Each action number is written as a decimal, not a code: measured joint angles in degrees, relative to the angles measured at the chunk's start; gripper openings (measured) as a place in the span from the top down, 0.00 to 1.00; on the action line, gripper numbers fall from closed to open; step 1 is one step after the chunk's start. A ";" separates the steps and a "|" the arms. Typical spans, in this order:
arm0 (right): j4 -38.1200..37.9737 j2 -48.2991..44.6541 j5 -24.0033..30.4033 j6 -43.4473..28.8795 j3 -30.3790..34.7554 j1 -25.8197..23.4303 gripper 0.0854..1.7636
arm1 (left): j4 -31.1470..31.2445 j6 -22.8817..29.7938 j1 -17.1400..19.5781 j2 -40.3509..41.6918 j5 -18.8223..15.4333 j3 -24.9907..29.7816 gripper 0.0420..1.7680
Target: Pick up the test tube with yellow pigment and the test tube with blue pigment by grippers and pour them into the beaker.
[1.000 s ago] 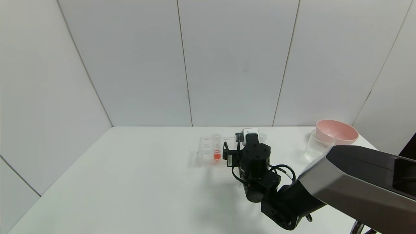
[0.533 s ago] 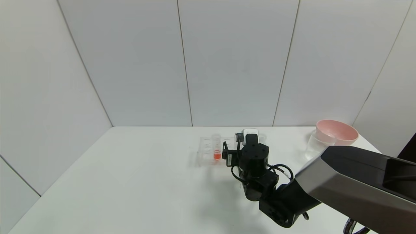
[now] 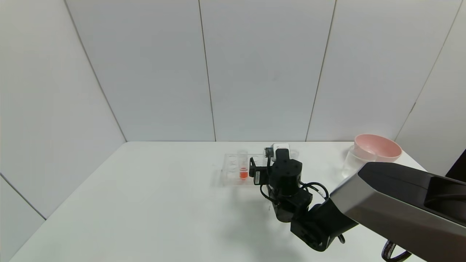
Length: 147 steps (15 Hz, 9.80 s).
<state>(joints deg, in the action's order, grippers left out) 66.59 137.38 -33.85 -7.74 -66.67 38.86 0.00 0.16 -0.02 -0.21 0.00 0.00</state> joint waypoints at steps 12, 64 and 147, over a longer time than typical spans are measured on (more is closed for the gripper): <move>0.39 0.35 0.20 -1.06 0.66 -0.44 0.75 | 0.02 0.00 0.02 0.00 0.00 0.00 0.00; -47.96 -40.96 87.39 33.66 8.48 -56.86 0.74 | 0.00 0.00 0.02 0.00 0.00 0.00 0.00; -114.92 -12.62 6.55 66.89 -47.93 -36.52 0.74 | 0.00 0.00 0.02 0.00 0.00 0.00 0.00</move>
<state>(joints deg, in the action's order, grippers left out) -48.34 124.76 -27.31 59.15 -114.60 2.34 0.00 0.16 0.00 -0.21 0.00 0.00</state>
